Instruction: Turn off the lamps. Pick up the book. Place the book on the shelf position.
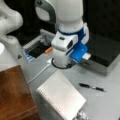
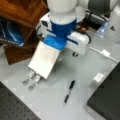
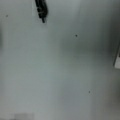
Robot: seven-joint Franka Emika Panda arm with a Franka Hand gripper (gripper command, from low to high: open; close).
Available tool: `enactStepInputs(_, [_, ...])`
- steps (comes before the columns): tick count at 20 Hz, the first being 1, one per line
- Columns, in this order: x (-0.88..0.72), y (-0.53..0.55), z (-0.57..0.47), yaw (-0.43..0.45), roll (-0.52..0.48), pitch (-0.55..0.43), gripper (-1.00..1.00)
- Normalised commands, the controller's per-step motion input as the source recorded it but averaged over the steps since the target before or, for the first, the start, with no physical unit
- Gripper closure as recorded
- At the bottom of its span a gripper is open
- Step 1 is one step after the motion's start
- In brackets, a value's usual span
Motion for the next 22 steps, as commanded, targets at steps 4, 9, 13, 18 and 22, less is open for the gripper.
enactStepInputs(4, [0.27,-0.08,0.08,0.228,-0.174,0.156,-1.0])
enactStepInputs(9, [0.26,-0.08,0.08,0.23,-0.169,0.147,-1.0])
enactStepInputs(13, [0.27,-0.06,0.05,0.213,-0.315,0.165,-1.0])
enactStepInputs(18, [0.26,0.04,0.0,0.176,-0.458,0.165,-1.0])
enactStepInputs(22, [0.18,0.16,-0.07,0.069,-0.406,0.162,-1.0])
